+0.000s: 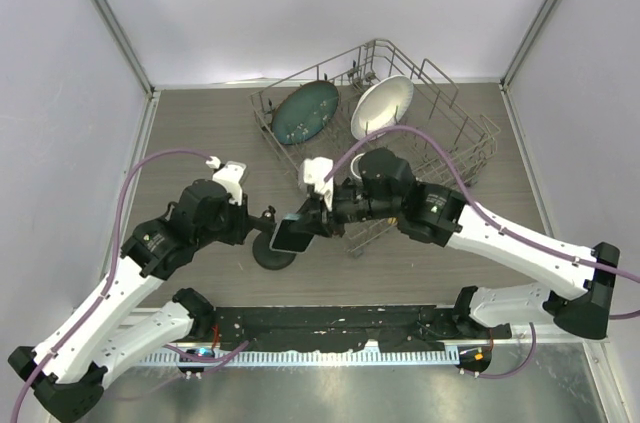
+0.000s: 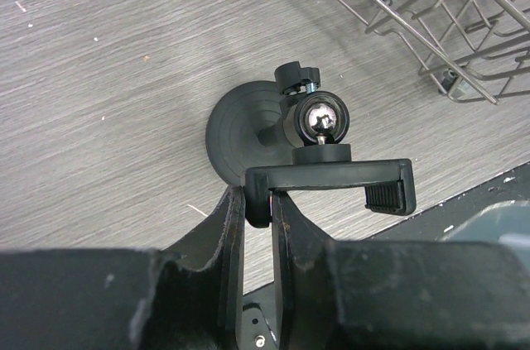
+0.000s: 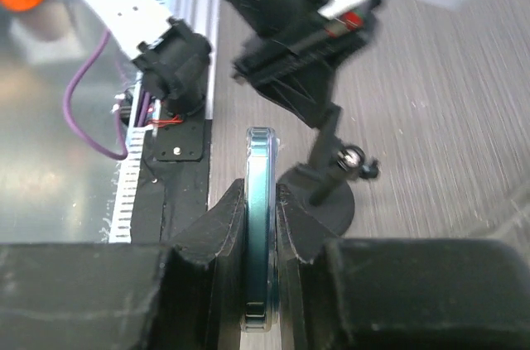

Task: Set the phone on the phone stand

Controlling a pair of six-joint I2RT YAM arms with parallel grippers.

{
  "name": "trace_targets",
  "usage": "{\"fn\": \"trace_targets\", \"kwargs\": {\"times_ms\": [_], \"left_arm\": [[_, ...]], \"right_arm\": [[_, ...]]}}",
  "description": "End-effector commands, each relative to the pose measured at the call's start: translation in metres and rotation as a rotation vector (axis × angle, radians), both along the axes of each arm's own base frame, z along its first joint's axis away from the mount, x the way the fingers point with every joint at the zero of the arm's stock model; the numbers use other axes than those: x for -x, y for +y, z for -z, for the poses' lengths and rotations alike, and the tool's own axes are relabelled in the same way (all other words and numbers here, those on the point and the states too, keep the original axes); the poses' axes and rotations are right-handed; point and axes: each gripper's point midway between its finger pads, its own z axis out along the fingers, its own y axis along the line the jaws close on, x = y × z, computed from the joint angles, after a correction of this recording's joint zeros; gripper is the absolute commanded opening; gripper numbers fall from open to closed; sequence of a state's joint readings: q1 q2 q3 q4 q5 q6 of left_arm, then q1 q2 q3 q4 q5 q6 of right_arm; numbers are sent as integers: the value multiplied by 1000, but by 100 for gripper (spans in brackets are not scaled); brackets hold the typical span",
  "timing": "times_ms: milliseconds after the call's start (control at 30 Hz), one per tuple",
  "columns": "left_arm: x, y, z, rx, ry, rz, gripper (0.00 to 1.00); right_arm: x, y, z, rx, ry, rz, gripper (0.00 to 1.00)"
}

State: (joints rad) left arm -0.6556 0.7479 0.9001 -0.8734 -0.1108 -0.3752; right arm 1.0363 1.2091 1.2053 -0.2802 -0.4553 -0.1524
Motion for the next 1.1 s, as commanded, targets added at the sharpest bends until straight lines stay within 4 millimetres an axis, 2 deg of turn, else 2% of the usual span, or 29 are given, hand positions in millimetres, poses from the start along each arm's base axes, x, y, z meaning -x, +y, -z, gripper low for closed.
{"fn": "trace_targets", "kwargs": {"times_ms": [0,133,267,333,433,467,500,567,633,667,700,767,1067], "left_arm": [[-15,-21,-33,91,-148,77,0],[-15,-22,-33,93,-170,98,0],[-13,-22,-33,89,-196,125,0],[-13,-22,-32,84,-199,137,0],[-5,-29,-34,98,-202,208,0],[-4,-31,-34,102,-204,223,0],[-2,-34,-34,107,-210,250,0],[-2,-35,-35,108,-214,266,0],[0,-37,-34,101,-215,287,0],[0,-37,-33,98,-211,292,0],[1,-37,-32,99,-210,300,0],[1,-38,-33,106,-222,301,0],[5,-41,-35,129,-235,329,0]], "right_arm": [[41,27,-48,-142,-274,-258,1],[62,41,-34,-93,-312,-415,1],[61,60,-18,-23,-390,-451,1],[61,69,-3,13,-442,-492,1],[56,78,4,27,-505,-526,1],[59,81,-4,9,-531,-562,1],[59,83,11,53,-505,-588,1],[54,90,3,49,-547,-608,1],[50,94,11,77,-539,-629,1],[42,95,3,61,-551,-623,1],[43,95,0,36,-540,-649,1],[32,97,-1,23,-539,-650,1],[26,91,5,13,-466,-710,1]]}}
